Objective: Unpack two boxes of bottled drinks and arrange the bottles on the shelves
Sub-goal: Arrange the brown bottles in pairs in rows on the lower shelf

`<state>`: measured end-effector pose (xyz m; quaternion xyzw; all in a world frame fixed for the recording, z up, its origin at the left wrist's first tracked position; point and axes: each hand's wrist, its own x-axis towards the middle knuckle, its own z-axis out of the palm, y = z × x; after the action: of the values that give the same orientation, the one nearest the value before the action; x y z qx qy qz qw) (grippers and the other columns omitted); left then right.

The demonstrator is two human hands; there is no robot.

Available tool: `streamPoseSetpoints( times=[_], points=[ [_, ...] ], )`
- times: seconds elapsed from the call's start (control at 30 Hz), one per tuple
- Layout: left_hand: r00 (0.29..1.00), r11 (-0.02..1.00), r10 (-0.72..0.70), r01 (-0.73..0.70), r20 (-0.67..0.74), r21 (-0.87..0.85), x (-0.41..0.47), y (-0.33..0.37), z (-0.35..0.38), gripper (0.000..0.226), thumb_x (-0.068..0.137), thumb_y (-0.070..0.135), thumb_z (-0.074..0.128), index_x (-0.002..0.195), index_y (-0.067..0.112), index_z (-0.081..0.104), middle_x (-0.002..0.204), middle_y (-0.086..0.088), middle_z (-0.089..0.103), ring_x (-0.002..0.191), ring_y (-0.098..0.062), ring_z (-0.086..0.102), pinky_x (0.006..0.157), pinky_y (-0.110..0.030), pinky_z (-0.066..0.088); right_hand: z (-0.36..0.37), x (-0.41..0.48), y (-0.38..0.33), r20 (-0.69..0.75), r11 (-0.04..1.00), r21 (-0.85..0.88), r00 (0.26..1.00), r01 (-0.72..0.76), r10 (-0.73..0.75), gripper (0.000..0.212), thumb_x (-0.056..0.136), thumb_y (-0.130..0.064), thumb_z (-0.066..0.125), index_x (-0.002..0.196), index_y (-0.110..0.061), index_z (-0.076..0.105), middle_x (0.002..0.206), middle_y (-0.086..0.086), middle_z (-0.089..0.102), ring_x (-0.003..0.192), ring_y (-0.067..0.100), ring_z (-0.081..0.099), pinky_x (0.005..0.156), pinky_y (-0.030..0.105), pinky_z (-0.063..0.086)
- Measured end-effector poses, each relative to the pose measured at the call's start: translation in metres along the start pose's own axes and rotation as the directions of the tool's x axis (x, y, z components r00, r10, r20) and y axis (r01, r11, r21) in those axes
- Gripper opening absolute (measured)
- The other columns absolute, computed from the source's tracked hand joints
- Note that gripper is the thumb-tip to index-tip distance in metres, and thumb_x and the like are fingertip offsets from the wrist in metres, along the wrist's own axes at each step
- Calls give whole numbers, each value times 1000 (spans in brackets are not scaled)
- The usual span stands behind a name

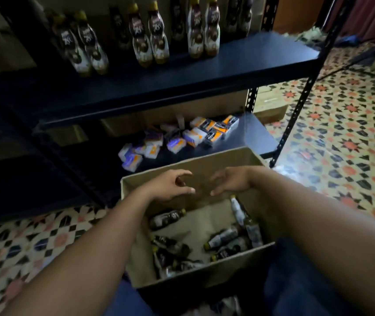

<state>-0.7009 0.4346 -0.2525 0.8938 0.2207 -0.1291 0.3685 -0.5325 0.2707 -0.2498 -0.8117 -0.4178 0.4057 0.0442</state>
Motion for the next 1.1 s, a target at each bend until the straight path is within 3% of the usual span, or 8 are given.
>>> streamPoseSetpoints(
  times=[0.13,0.37,0.53,0.63,0.77,0.9,0.97,1.1],
  points=[
    [986,981,-75,45,152,190,-5,-10,7,78,88,44,75,154,23,41,140,-6,58,125,-20,56,98,-21,40,6,2,-3,-88,999,-37,996,28,-31,73,92,-46,73,153,-18,45,146,6,57,132,27,55,113,33,40],
    [993,977,-75,56,88,205,16,-33,21,78,88,50,73,155,29,39,148,-5,54,133,-26,50,109,-30,40,11,20,0,-89,989,-128,992,77,-89,70,92,-49,71,152,-25,45,133,6,65,126,28,59,105,33,43],
    [960,967,-172,122,221,225,43,-72,53,79,89,50,72,156,26,36,153,-3,47,136,-25,48,113,-35,39,37,41,26,83,971,-239,997,16,4,53,98,-45,63,145,-21,55,134,8,64,109,21,58,87,26,38],
    [942,973,-189,141,278,185,59,-89,82,78,91,48,70,157,24,35,147,-5,52,128,-24,54,105,-30,43,50,57,49,89,978,-205,995,-33,52,66,98,-44,64,156,-23,41,143,7,59,124,25,56,92,27,40],
    [921,979,-201,193,333,57,83,-103,134,74,93,48,69,155,28,36,135,-6,58,112,-20,60,82,-24,45,75,74,94,82,988,-87,988,-127,134,55,93,-39,68,143,-25,50,141,10,58,131,33,56,102,33,44],
    [921,948,-226,283,317,-144,105,-115,193,68,91,41,72,151,33,42,137,-4,58,115,-19,60,85,-24,47,103,73,131,88,970,2,967,-242,241,75,98,-20,68,160,-9,27,154,18,46,137,32,49,102,28,37],
    [921,937,-220,291,321,-192,111,-120,219,70,90,38,74,151,30,42,146,-2,54,129,-19,56,95,-27,49,112,82,139,99,963,15,959,-269,266,91,94,-17,72,164,-17,14,156,21,44,137,35,50,107,33,41],
    [926,941,-207,276,315,-194,120,-129,253,77,89,39,76,155,24,39,155,-2,47,140,-20,47,110,-31,43,116,104,154,172,959,-124,946,-256,275,83,90,-26,75,158,-23,28,143,14,56,122,34,59,101,42,51]
  ],
)
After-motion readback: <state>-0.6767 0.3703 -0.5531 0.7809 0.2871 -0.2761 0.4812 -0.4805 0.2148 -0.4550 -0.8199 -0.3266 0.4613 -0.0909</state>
